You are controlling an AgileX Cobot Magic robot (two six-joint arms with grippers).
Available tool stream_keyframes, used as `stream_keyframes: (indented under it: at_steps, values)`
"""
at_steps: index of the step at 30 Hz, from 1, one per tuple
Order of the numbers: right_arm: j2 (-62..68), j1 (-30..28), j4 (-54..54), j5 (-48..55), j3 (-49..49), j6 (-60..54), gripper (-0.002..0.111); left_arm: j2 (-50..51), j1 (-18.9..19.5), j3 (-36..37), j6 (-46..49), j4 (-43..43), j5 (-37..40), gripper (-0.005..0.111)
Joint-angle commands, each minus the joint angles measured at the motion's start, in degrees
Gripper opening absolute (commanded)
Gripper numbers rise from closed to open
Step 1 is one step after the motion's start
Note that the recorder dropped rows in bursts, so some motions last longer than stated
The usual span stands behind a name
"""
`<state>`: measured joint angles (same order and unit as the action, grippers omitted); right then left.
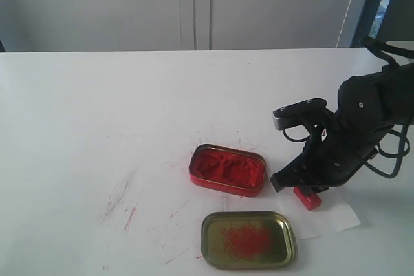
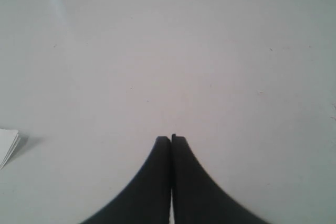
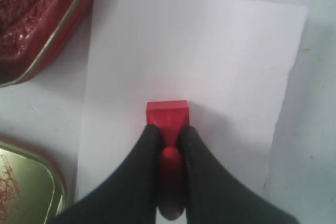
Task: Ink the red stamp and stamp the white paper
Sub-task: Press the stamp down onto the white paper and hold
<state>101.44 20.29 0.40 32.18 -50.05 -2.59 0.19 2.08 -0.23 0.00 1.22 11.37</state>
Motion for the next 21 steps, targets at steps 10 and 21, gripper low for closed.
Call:
stream_keyframes:
  at_steps: [10, 21]
  values:
    - [6.12, -0.44, -0.4, 1.77, 2.14, 0.28, 0.0, -0.19, -0.04, 0.23, 0.0, 0.52, 0.19, 0.0]
    - [6.12, -0.44, 0.32, 2.3, 2.14, 0.28, 0.0, -0.19, -0.04, 0.23, 0.0, 0.52, 0.19, 0.0]
